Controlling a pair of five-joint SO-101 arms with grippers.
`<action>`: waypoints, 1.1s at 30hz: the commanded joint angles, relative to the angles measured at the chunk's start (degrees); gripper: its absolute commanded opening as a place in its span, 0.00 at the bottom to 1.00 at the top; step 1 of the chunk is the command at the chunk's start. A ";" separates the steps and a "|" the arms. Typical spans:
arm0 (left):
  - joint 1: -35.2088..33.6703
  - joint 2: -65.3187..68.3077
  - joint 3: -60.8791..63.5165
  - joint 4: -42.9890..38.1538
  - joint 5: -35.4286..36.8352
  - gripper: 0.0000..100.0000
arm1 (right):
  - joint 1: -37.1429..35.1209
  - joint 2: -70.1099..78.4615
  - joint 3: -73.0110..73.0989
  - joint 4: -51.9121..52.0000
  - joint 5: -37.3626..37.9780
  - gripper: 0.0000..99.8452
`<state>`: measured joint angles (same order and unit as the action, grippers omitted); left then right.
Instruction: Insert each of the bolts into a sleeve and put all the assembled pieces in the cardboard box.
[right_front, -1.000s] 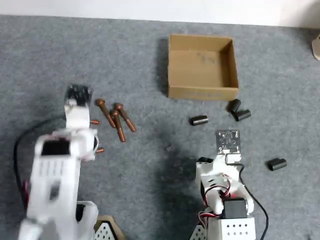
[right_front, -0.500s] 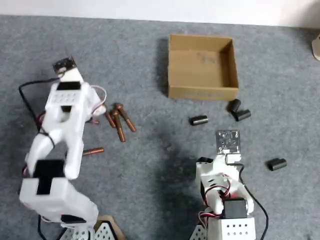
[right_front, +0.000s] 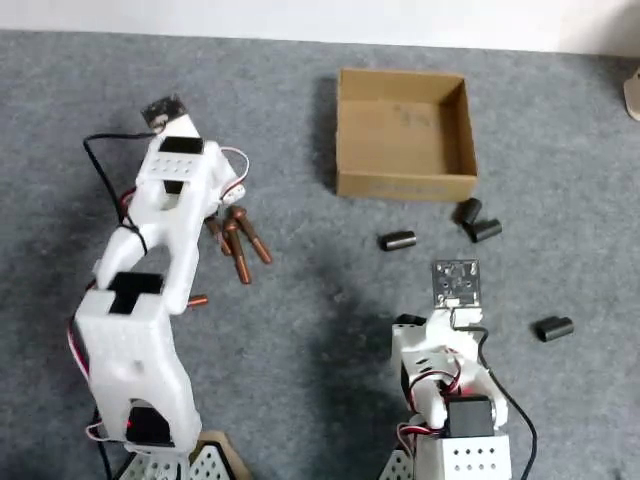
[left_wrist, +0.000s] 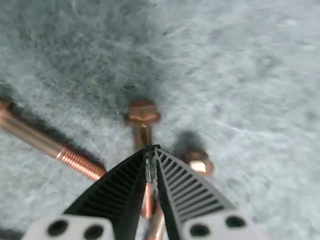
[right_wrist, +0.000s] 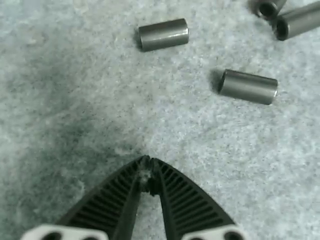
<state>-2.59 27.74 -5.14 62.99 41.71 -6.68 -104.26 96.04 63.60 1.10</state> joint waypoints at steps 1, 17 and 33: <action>0.13 1.71 -4.88 -0.53 0.88 0.01 | 0.66 -0.75 7.87 -0.40 -0.35 0.00; -2.95 0.57 -10.95 12.66 0.88 0.01 | 0.66 -0.75 7.87 -0.40 -0.35 0.00; -5.85 -0.22 -12.35 18.29 8.79 0.24 | 0.66 -0.75 7.87 -0.40 -0.35 0.00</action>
<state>-7.25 31.43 -14.81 80.75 48.75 -6.68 -104.26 96.04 63.60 1.10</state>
